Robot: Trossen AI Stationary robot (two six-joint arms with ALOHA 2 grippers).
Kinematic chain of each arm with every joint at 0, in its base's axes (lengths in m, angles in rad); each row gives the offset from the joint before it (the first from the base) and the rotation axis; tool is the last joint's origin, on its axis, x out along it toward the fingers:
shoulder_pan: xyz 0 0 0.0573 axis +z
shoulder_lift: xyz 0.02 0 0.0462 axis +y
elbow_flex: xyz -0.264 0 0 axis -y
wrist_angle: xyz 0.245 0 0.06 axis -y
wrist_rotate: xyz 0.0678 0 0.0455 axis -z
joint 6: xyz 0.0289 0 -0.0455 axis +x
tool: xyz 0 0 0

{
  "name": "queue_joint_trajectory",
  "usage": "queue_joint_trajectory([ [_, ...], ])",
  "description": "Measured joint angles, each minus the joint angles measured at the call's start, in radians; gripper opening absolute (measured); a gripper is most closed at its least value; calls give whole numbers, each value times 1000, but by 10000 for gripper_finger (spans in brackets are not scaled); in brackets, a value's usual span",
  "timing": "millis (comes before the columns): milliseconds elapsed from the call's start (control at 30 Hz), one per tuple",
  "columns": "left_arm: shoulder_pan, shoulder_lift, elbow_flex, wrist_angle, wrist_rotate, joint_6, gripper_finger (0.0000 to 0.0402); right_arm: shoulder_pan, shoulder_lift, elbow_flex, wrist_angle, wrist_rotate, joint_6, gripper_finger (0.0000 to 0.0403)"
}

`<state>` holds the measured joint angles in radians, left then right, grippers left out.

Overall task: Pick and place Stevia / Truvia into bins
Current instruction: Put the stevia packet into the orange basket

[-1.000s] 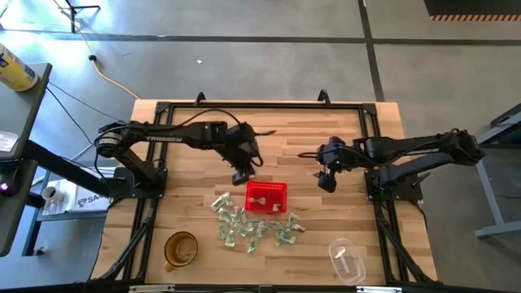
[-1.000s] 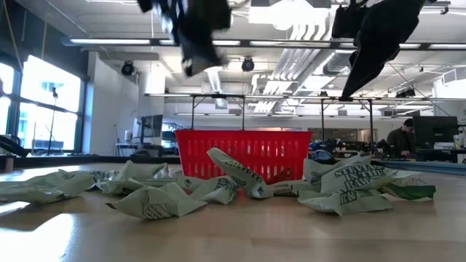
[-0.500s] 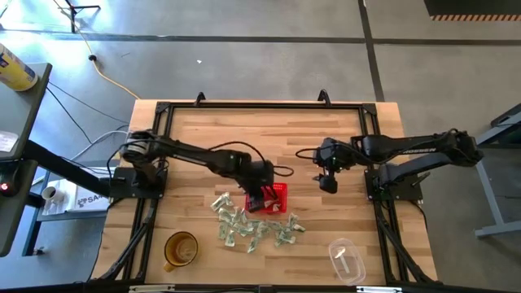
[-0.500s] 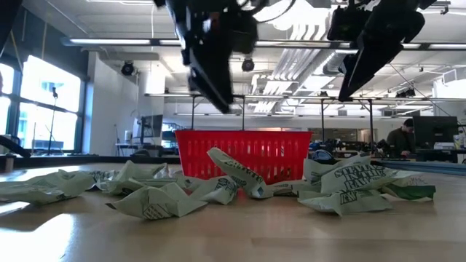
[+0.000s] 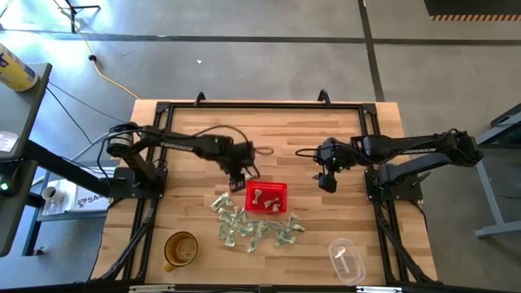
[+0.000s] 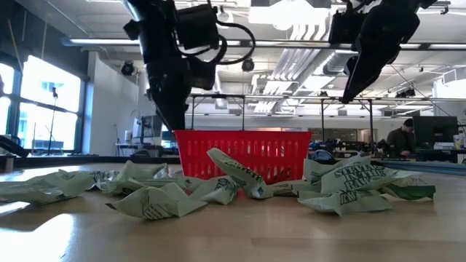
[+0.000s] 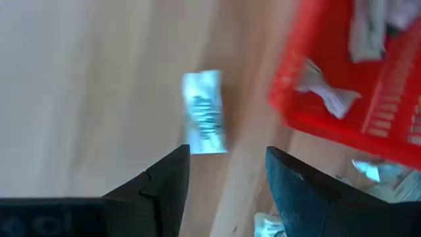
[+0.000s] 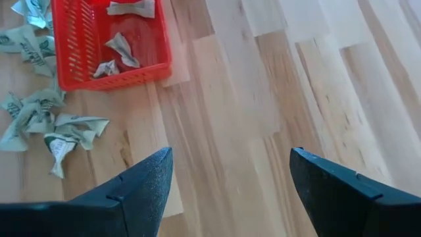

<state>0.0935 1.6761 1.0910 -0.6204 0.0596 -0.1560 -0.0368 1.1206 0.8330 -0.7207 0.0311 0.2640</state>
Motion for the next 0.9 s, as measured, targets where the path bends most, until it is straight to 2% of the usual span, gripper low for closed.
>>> queue_joint_trajectory([
  [167, -35, 9, -87, 154, -123, 106, 238, 0, 0, 0, 0, 24, 8, 296],
  [400, -20, 13, -163, 251, -73, 73, 244, -19, 0, 0, 8, 52, 6, 296],
  [533, -22, 33, -184, 364, -94, 81, 238, -36, 0, 0, 8, 63, 9, 296],
  [667, -22, 82, -185, 372, -93, 80, 227, -48, 0, 0, 8, 64, 25, 296],
  [800, -22, 113, -181, 355, -126, 73, 194, -47, 0, 0, 16, 64, 50, 296],
  [900, -7, 104, -181, 347, -113, 84, 138, -23, 0, 0, 30, 54, 51, 296],
])
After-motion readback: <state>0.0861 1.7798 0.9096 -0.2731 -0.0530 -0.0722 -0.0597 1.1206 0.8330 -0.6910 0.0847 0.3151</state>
